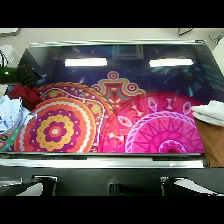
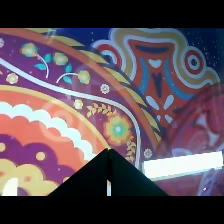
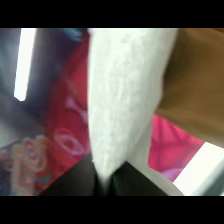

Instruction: Fold the clothes and pants, and hang the long-sleeved shirts on hangers.

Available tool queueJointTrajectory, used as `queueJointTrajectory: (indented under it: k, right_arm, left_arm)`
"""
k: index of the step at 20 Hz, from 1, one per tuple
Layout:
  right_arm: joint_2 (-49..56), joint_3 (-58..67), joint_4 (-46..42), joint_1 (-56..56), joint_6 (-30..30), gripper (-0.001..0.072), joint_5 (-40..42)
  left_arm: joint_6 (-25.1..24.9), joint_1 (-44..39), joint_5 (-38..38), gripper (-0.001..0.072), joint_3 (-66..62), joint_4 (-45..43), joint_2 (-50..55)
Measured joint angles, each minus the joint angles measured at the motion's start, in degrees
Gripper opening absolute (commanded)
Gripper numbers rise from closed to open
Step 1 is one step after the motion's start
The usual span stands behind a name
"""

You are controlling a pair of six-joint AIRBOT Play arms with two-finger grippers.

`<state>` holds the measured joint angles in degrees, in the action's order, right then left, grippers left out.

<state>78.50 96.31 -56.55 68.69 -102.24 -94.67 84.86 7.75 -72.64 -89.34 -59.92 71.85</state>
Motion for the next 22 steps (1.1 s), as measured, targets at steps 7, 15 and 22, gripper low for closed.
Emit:
queueJointTrajectory:
  k: [7,15,22]
  right_arm:
    - [-5.9,-21.6,-20.8,0.9,-1.6,0.0042,4.1]
    - [-7.5,-36.0,-26.1,1.0,-0.5,0.0639,13.6]
    - [-7.6,-12.3,-2.2,-6.6,13.4,0.0637,30.6]
  left_arm:
    - [0.0,0.0,0.0,0.0043,0.0,0.8,0.0]
    - [0.0,0.0,0.0,0.0043,0.0,1.0,0.0]
    - [-1.9,-3.6,9.0,0.0039,-6.8,2.4,0.2]
